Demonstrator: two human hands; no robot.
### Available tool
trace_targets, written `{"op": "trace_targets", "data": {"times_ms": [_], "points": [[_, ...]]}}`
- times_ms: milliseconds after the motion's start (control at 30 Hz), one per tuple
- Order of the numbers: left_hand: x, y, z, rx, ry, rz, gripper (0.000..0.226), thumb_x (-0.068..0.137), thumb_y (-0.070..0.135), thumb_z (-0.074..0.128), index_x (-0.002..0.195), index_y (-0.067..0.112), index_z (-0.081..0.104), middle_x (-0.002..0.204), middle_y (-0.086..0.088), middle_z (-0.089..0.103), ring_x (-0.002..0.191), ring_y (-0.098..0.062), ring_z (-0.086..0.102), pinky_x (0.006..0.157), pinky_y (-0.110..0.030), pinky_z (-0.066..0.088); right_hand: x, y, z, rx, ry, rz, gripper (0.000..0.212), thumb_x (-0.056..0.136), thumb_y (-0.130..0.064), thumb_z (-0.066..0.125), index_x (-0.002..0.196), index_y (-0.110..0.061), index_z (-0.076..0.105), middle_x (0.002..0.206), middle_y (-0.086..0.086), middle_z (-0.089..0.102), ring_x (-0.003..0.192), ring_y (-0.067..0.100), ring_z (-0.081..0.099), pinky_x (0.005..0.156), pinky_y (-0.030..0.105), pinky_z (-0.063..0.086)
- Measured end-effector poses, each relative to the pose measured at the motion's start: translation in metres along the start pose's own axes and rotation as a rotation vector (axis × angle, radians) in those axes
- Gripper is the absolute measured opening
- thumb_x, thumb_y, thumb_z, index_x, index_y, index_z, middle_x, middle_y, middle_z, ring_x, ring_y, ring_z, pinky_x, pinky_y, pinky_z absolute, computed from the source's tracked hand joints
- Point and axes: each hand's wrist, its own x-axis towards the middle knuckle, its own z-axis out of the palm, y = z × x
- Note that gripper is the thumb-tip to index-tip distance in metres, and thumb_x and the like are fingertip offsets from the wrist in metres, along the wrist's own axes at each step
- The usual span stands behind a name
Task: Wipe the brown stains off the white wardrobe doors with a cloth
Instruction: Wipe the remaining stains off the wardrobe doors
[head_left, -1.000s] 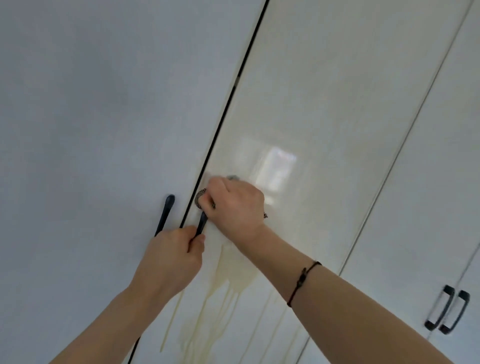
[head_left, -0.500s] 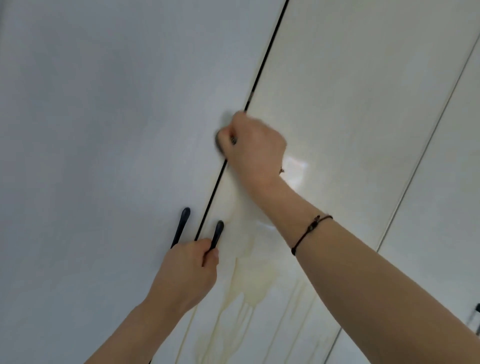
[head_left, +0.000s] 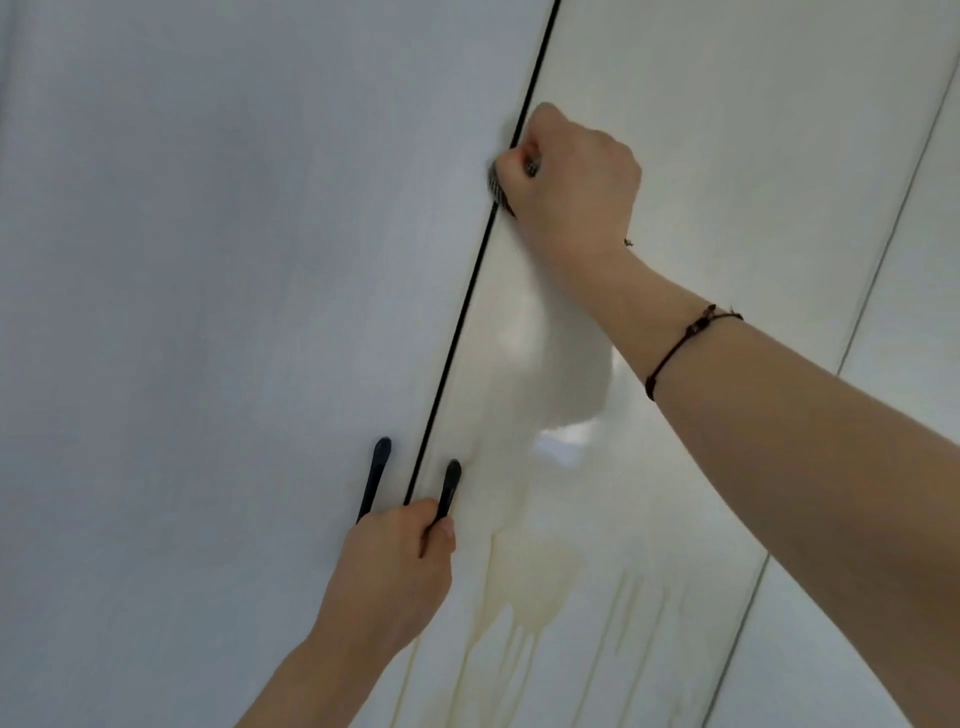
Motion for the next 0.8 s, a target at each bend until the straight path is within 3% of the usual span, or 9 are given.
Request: {"op": "trace_targets", "data": {"times_ms": [100, 267, 400, 467, 533, 600, 700, 800], "points": [[-0.002, 0.000, 0.001, -0.001, 0.000, -0.005, 0.033, 0.099, 0.024, 0.045, 0.070, 0.017, 0.059, 0.060, -0.003, 0.066, 0.053, -0.021, 0.060, 0.054, -0.041, 0.053, -0.050, -0.019, 0.007, 0.061, 0.032, 0.017, 0.015, 0.076, -0.026, 0.056, 0.067, -0.019, 0.046, 0.052, -0.004, 0.046, 0.047, 0.023, 0.043, 0.044, 0.026, 0.021], [-0.004, 0.002, 0.002, -0.014, 0.012, -0.020, 0.034, 0.099, 0.023, 0.045, 0.068, 0.019, 0.060, 0.057, 0.005, 0.067, 0.051, -0.011, 0.062, 0.051, -0.031, 0.049, -0.169, -0.015, -0.012, 0.188, -0.005, -0.243, 0.022, 0.070, -0.010, 0.069, 0.057, -0.013, 0.051, 0.049, 0.001, 0.043, 0.045, 0.022, 0.041, 0.043, 0.026, 0.025], [-0.004, 0.005, 0.002, -0.013, -0.005, -0.027, 0.036, 0.100, 0.022, 0.044, 0.068, 0.022, 0.061, 0.056, 0.007, 0.068, 0.050, -0.008, 0.062, 0.054, -0.028, 0.046, -0.152, 0.033, -0.034, 0.160, -0.063, -0.348, 0.019, 0.074, -0.012, 0.066, 0.059, -0.014, 0.055, 0.051, 0.002, 0.049, 0.046, 0.026, 0.046, 0.042, 0.031, 0.039], [-0.001, 0.005, 0.002, 0.002, 0.003, -0.023, 0.038, 0.100, 0.022, 0.044, 0.065, 0.022, 0.060, 0.056, 0.007, 0.067, 0.050, -0.008, 0.061, 0.054, -0.029, 0.046, -0.100, 0.076, -0.043, 0.052, -0.061, -0.144, 0.018, 0.079, -0.026, 0.063, 0.066, -0.019, 0.054, 0.056, -0.002, 0.055, 0.050, 0.023, 0.053, 0.045, 0.030, 0.039], [-0.004, 0.004, 0.002, -0.010, 0.017, -0.010, 0.040, 0.098, 0.020, 0.045, 0.061, 0.022, 0.059, 0.054, 0.006, 0.066, 0.049, -0.009, 0.060, 0.053, -0.029, 0.045, -0.042, 0.118, -0.058, -0.034, 0.039, 0.211, 0.019, 0.083, -0.034, 0.052, 0.070, -0.023, 0.043, 0.055, -0.009, 0.045, 0.048, 0.009, 0.041, 0.049, 0.029, 0.032], [-0.008, 0.006, 0.002, -0.011, 0.041, 0.019, 0.040, 0.097, 0.020, 0.047, 0.059, 0.023, 0.058, 0.054, 0.006, 0.066, 0.048, -0.009, 0.059, 0.052, -0.029, 0.044, -0.012, 0.149, -0.061, -0.053, 0.148, 0.420, 0.018, 0.082, -0.033, 0.046, 0.070, -0.024, 0.036, 0.053, -0.011, 0.032, 0.045, 0.005, 0.028, 0.047, 0.021, 0.020], [-0.010, 0.004, 0.005, -0.026, 0.093, 0.042, 0.039, 0.096, 0.021, 0.047, 0.059, 0.023, 0.058, 0.053, 0.005, 0.065, 0.046, -0.010, 0.059, 0.051, -0.030, 0.046, -0.043, 0.146, -0.051, -0.045, 0.217, 0.455, 0.018, 0.081, -0.033, 0.047, 0.070, -0.023, 0.036, 0.050, -0.010, 0.027, 0.042, 0.006, 0.024, 0.042, 0.021, 0.018], [-0.009, 0.003, 0.010, -0.014, 0.123, 0.034, 0.039, 0.098, 0.023, 0.047, 0.061, 0.023, 0.060, 0.052, 0.006, 0.064, 0.049, -0.008, 0.060, 0.053, -0.030, 0.047, -0.141, 0.127, -0.048, -0.011, 0.135, 0.389, 0.025, 0.081, -0.030, 0.053, 0.065, -0.024, 0.034, 0.050, -0.010, 0.033, 0.042, 0.007, 0.030, 0.042, 0.024, 0.021]]}}
